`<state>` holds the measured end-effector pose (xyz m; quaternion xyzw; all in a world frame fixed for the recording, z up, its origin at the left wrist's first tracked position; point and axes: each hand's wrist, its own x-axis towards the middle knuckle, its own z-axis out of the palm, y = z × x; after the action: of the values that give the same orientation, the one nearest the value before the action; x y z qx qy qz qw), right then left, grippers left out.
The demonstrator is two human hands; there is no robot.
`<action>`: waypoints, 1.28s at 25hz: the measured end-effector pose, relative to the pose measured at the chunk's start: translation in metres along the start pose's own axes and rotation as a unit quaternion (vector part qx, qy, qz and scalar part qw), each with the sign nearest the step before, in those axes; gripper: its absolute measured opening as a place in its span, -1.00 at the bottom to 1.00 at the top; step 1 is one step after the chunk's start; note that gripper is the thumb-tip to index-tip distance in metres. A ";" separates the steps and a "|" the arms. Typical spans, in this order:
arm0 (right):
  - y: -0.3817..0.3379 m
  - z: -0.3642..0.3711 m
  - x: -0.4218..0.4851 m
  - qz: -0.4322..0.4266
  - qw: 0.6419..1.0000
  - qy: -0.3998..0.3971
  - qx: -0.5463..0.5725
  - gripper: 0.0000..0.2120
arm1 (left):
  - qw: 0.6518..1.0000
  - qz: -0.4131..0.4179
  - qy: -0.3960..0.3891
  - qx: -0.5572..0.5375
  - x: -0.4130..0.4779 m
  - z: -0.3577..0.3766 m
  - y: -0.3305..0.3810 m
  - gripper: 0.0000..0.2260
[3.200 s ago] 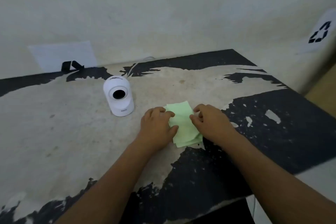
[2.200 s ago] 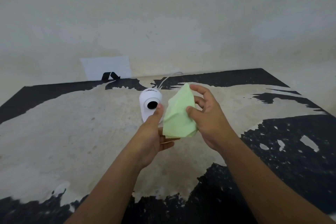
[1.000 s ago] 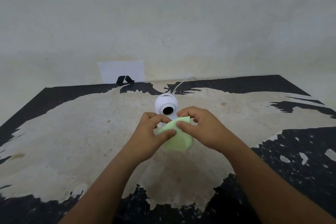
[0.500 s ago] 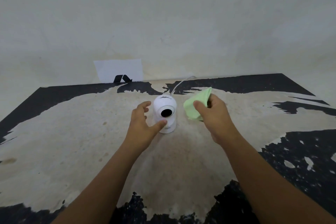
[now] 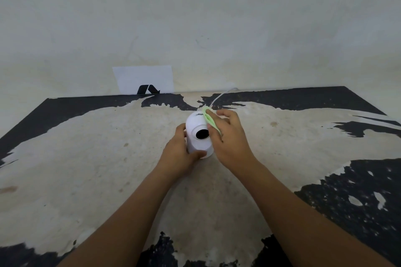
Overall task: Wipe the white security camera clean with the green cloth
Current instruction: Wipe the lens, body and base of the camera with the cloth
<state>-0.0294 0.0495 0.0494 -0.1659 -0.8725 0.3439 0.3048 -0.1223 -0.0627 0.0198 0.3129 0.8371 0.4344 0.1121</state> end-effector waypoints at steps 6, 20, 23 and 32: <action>-0.009 0.003 0.016 0.023 0.998 -0.052 0.007 -0.60 | 1.000 0.016 -0.019 0.005 0.006 -0.003 -0.004 -0.26; -0.018 0.013 0.031 -0.009 0.995 -0.080 -0.053 -0.62 | 0.999 0.010 -0.034 -0.011 0.004 -0.003 -0.007 -0.24; -0.012 0.011 0.023 0.067 0.995 -0.039 0.058 -0.65 | 0.999 0.016 -0.025 -0.017 0.001 -0.004 -0.009 -0.28; -0.021 0.023 0.023 -0.110 0.970 -0.090 -0.199 -0.41 | 0.999 0.009 -0.022 0.035 0.003 -0.003 -0.004 -0.48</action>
<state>-0.0632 0.0345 0.0603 -0.0942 -0.9601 0.1413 0.2223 -0.1275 -0.0649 0.0186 0.3332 0.8464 0.3990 0.1156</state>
